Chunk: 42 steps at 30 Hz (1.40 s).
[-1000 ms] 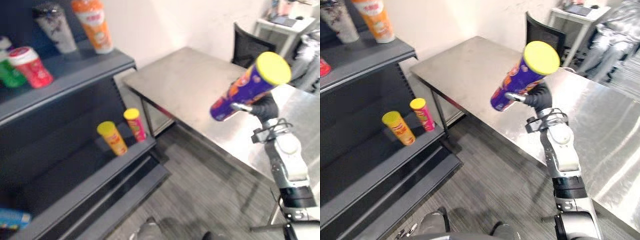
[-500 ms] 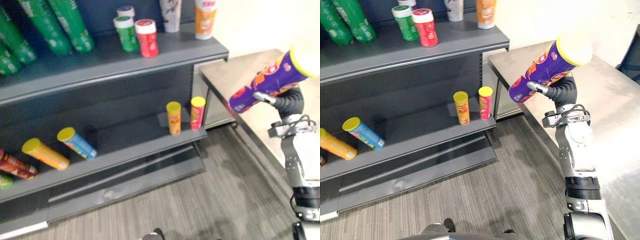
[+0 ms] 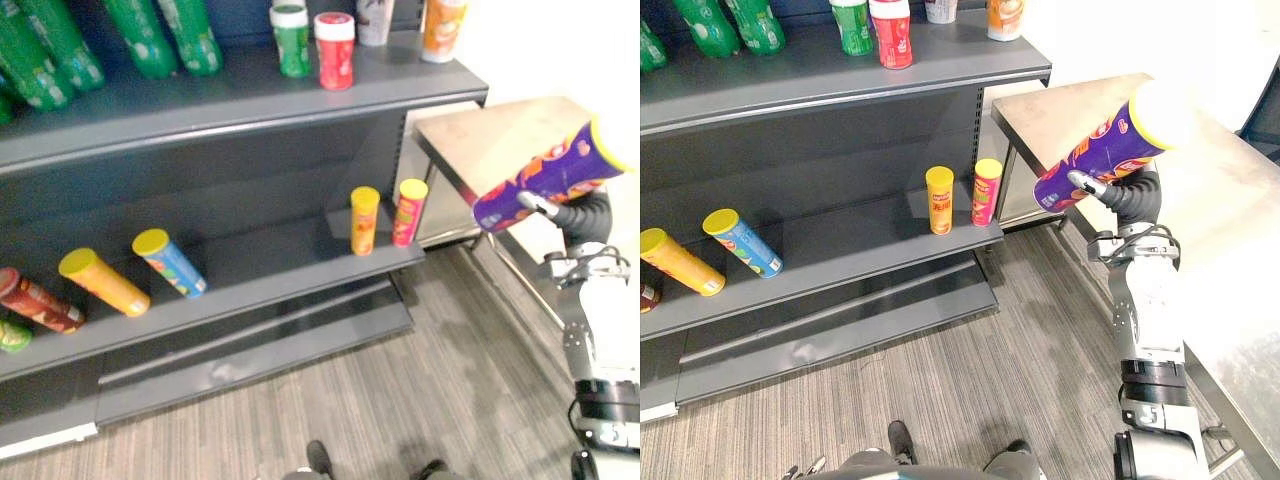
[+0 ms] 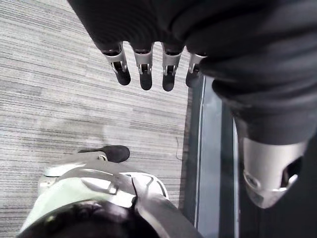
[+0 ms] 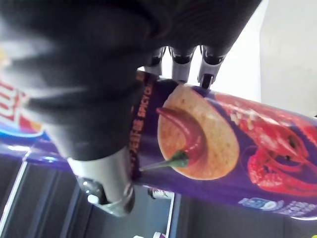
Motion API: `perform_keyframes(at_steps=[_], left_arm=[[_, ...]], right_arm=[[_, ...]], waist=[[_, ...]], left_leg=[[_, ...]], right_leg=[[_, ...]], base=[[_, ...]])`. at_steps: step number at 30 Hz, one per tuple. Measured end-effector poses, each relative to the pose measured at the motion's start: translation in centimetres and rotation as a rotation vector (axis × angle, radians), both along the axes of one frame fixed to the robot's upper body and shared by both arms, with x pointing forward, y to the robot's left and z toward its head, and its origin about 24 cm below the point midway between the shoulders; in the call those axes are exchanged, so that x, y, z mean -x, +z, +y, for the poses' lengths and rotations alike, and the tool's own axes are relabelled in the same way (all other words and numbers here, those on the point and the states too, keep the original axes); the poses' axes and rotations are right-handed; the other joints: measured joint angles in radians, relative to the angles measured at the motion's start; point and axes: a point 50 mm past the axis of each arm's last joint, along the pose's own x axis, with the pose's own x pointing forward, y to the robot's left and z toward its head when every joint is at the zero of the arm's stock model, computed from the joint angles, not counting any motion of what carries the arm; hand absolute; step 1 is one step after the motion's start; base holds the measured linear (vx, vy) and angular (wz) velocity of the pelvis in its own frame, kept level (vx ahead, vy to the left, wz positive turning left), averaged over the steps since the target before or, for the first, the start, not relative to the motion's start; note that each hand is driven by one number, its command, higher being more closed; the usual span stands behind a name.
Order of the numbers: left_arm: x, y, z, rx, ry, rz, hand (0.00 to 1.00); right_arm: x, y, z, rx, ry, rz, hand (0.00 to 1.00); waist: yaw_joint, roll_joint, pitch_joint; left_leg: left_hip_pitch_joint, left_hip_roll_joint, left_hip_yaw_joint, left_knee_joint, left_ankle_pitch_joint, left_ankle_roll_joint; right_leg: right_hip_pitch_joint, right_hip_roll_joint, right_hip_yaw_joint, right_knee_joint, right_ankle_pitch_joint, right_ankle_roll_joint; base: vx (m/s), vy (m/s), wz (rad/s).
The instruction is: Put the gum and the chips on the shelf.
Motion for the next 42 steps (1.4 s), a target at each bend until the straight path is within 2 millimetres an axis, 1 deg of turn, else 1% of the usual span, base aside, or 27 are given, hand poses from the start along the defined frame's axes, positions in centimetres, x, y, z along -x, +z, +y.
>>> perform_keyframes(at_steps=[3,6,9,11,13,14,15,16,17,18,19,20,21,22,23,24,25,26,27,28,29,30,31,32,34,36,42], left_arm=[[0.0,0.0,0.1,0.01,0.031,-0.009,0.0],[0.0,0.0,-0.1,0.013,0.032,-0.011,0.0],[-0.4,0.0,-0.5,0.022,0.035,-0.029,0.0],[-0.4,0.0,-0.5,0.022,0.047,-0.033,0.0],[-0.5,0.1,-0.2,0.018,0.079,-0.039,0.0],[-0.7,0.1,-0.2,0.023,0.092,-0.045,0.0],[-0.7,0.1,-0.2,0.028,0.101,-0.044,0.0],[-0.7,0.1,-0.2,0.028,0.1,-0.04,0.0],[-0.6,0.2,0.0,0.023,0.098,-0.04,0.0],[-0.9,0.3,0.3,0.015,0.093,-0.045,0.0],[-1.3,0.4,0.9,-0.001,0.089,-0.05,0.0],[-1.4,0.4,1.1,-0.009,0.089,-0.047,0.0],[-1.5,0.4,1.2,-0.011,0.088,-0.046,0.0],[-1.6,0.5,1.5,-0.021,0.086,-0.046,0.0],[-1.7,0.5,1.6,-0.022,0.082,-0.047,0.0],[-1.7,0.5,1.6,-0.024,0.08,-0.047,0.0],[-1.9,0.6,1.8,-0.029,0.077,-0.05,0.0],[-2.0,0.7,2.1,-0.037,0.073,-0.052,0.0],[-2.0,0.7,2.2,-0.038,0.073,-0.054,0.0],[-2.2,0.7,2.1,-0.036,0.075,-0.058,0.0],[-2.3,0.5,1.6,-0.017,0.075,-0.064,0.0],[-2.4,0.5,1.3,-0.006,0.075,-0.066,0.0],[-2.5,0.3,0.7,0.016,0.075,-0.071,0.0],[-2.6,0.1,0.3,0.029,0.076,-0.07,0.0],[-2.8,0.1,-0.1,0.04,0.076,-0.076,0.0],[-3.3,0.1,-0.2,0.045,0.074,-0.09,0.0],[-4.4,0.3,-0.1,0.04,0.067,-0.123,0.0]], right_arm=[[0.0,-0.6,0.5,0.02,0.039,0.022,1.0],[-0.1,-1.2,1.7,0.046,0.115,0.045,1.0],[-0.1,-2.1,2.8,0.034,0.175,0.068,1.0],[0.1,-2.9,3.2,0.036,0.207,0.093,1.0],[0.0,-3.5,4.1,0.027,0.245,0.106,1.0],[0.0,-3.7,4.7,0.036,0.27,0.116,1.0],[-0.1,-3.9,5.4,0.041,0.294,0.125,1.0],[-0.1,-4.1,5.9,0.043,0.311,0.132,1.0],[-0.1,-4.3,6.3,0.039,0.321,0.136,1.0],[0.0,-4.7,7.0,0.018,0.338,0.139,1.0],[0.0,-4.9,7.7,0.005,0.354,0.146,1.0],[0.0,-5.2,8.2,-0.002,0.367,0.152,1.0],[0.1,-5.3,8.5,-0.008,0.373,0.156,1.0],[0.2,-5.7,9.0,-0.001,0.381,0.168,1.0],[0.3,-6.0,9.1,0.005,0.386,0.177,1.0],[0.4,-6.0,9.2,0.005,0.388,0.179,1.0],[0.6,-6.1,9.1,0.003,0.384,0.181,1.0],[0.7,-6.1,9.1,-0.002,0.376,0.179,1.0],[0.8,-6.0,9.1,-0.004,0.374,0.173,1.0],[0.8,-5.5,8.9,0.002,0.372,0.156,1.0],[0.6,-5.0,8.9,0.004,0.371,0.136,1.0],[0.5,-4.8,8.9,0.005,0.369,0.13,1.0],[0.5,-4.8,8.5,0.004,0.356,0.128,1.0],[0.6,-4.8,8.4,0.009,0.351,0.131,1.0],[0.7,-4.6,8.3,0.018,0.353,0.122,1.0],[0.9,-4.4,8.3,0.019,0.354,0.112,1.0],[1.3,-4.9,8.3,0.015,0.353,0.118,1.0]], waist=[[0.001,-0.005,0.004],[0.003,-0.005,0.004],[0.005,-0.007,0.005],[0.008,-0.009,0.006],[0.017,-0.019,0.016],[0.028,-0.016,0.024],[0.038,-0.007,0.029],[0.041,0.003,0.034],[0.039,0.012,0.04],[0.035,0.013,0.042],[0.037,0.01,0.044],[0.038,0.009,0.045],[0.039,0.005,0.047],[0.043,0.002,0.052],[0.043,0.002,0.052],[0.043,0.0,0.053],[0.037,0.0,0.055],[0.032,-0.005,0.054],[0.03,-0.019,0.049],[0.031,-0.014,0.051],[0.031,0.005,0.055],[0.027,0.011,0.057],[0.022,0.02,0.06],[0.017,0.022,0.06],[0.002,0.022,0.06],[-0.003,0.024,0.061],[-0.006,0.027,0.062]], left_leg=[[0.0,0.005,-0.001,0.0,0.004,-0.004],[0.0,0.01,-0.003,0.0,0.006,-0.004],[0.0,0.007,-0.012,0.007,0.008,-0.001],[0.009,0.003,-0.035,0.007,0.005,0.002],[0.02,-0.001,-0.064,0.033,-0.019,0.011],[0.02,0.003,-0.092,0.071,-0.05,0.015],[0.017,0.012,-0.123,0.111,-0.08,0.019],[0.017,0.021,-0.156,0.144,-0.103,0.027],[0.01,0.028,-0.18,0.166,-0.119,0.038],[-0.019,0.041,-0.235,0.213,-0.147,0.049],[-0.041,0.041,-0.28,0.239,-0.158,0.051],[-0.053,0.034,-0.31,0.252,-0.166,0.051],[-0.053,0.028,-0.319,0.258,-0.17,0.053],[-0.058,0.005,-0.361,0.286,-0.189,0.053],[-0.065,-0.002,-0.383,0.313,-0.203,0.049],[-0.069,-0.006,-0.397,0.332,-0.207,0.044],[-0.084,-0.012,-0.431,0.372,-0.226,0.032],[-0.098,-0.021,-0.46,0.408,-0.246,0.018],[-0.105,-0.026,-0.472,0.426,-0.257,0.01],[-0.12,-0.015,-0.488,0.454,-0.274,-0.008],[-0.129,0.01,-0.492,0.451,-0.274,-0.017],[-0.13,0.018,-0.494,0.447,-0.27,-0.025],[-0.127,0.033,-0.499,0.423,-0.261,-0.04],[-0.119,0.046,-0.5,0.395,-0.251,-0.055],[-0.11,0.06,-0.505,0.365,-0.238,-0.07],[-0.1,0.067,-0.506,0.336,-0.224,-0.078],[-0.081,0.062,-0.524,0.245,-0.173,-0.082]], right_leg=[[0.0,0.008,0.012,0.0,0.003,-0.005],[0.001,0.015,0.011,0.002,0.005,-0.007],[0.007,0.011,0.002,0.018,0.016,0.001],[0.024,-0.003,0.002,0.043,0.017,0.002],[0.032,-0.046,0.006,0.13,0.02,-0.002],[0.025,-0.076,0.029,0.21,0.043,-0.036],[-0.001,-0.092,0.093,0.292,0.092,-0.108],[-0.031,-0.089,0.177,0.353,0.139,-0.16],[-0.053,-0.08,0.243,0.382,0.152,-0.163],[-0.076,-0.02,0.365,0.382,0.058,-0.107],[-0.099,0.04,0.453,0.357,-0.021,-0.066],[-0.111,0.077,0.501,0.327,-0.042,-0.049],[-0.116,0.095,0.527,0.303,-0.048,-0.04],[-0.128,0.128,0.595,0.241,-0.048,-0.033],[-0.137,0.149,0.64,0.207,-0.046,-0.03],[-0.142,0.161,0.666,0.188,-0.043,-0.025],[-0.141,0.177,0.698,0.151,-0.031,-0.007],[-0.138,0.18,0.7,0.115,-0.014,0.017],[-0.135,0.18,0.697,0.096,0.001,0.022],[-0.121,0.187,0.685,0.082,-0.034,0.043],[-0.122,0.216,0.679,0.067,-0.039,0.035],[-0.123,0.224,0.674,0.062,-0.042,0.029],[-0.123,0.238,0.661,0.059,-0.047,0.021],[-0.122,0.25,0.657,0.059,-0.052,0.012],[-0.122,0.265,0.648,0.057,-0.058,0.001],[-0.122,0.273,0.646,0.052,-0.058,-0.003],[-0.121,0.27,0.627,0.035,-0.056,-0.009]], base=[[0.05,-0.038,0.03],[0.1,-0.047,0.0],[0.13,-0.031,0.12],[0.1,-0.012,0.34],[0.11,0.013,0.46],[0.11,0.06,0.58],[0.15,0.117,0.63],[0.14,0.112,0.62],[0.15,0.094,0.87],[0.14,0.044,1.11],[0.15,0.045,1.24],[0.11,0.029,0.98],[0.15,-0.007,1.0],[0.14,-0.036,0.95],[0.15,-0.056,0.91],[0.12,-0.079,0.84],[0.15,-0.135,0.91],[0.15,-0.159,0.88],[0.16,-0.219,0.62],[0.2,-0.291,0.25],[0.17,-0.248,0.11],[0.16,-0.259,0.03],[0.09,-0.188,0.04],[0.09,-0.222,0.05],[0.05,-0.136,0.02],[0.03,-0.097,0.03],[0.0,-0.034,0.12]])
